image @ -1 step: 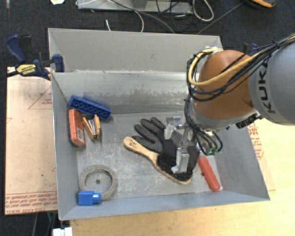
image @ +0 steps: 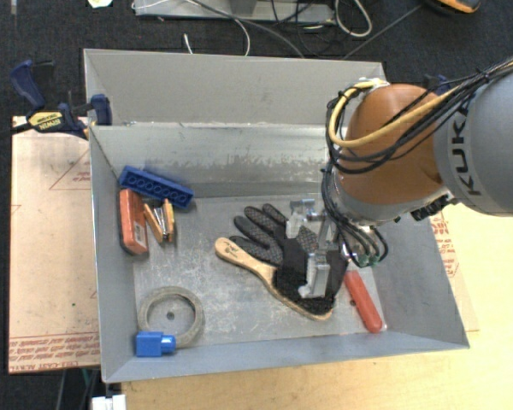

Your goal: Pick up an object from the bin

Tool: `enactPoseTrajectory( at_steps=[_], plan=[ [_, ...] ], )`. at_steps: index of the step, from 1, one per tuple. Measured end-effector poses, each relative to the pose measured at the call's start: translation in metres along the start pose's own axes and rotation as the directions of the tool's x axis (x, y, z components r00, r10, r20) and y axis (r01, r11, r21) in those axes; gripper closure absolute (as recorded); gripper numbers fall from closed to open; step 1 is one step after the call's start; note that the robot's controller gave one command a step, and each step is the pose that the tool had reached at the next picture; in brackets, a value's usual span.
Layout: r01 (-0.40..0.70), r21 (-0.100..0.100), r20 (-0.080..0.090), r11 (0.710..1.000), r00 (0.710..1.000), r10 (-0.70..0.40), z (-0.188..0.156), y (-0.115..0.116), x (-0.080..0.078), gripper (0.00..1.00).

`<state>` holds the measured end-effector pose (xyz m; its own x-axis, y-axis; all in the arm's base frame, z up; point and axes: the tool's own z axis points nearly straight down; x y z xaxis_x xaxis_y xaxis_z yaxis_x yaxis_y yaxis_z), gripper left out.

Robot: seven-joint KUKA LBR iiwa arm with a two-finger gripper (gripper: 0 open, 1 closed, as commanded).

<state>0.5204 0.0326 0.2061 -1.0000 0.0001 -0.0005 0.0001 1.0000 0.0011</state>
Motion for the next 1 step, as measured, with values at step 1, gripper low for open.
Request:
enactPoseTrajectory(
  at_steps=[1],
  plan=[
    [-0.148,-0.002,0.005,0.989,0.989,0.148,0.0646,-0.0152,-0.0121,0.0]
  ],
)
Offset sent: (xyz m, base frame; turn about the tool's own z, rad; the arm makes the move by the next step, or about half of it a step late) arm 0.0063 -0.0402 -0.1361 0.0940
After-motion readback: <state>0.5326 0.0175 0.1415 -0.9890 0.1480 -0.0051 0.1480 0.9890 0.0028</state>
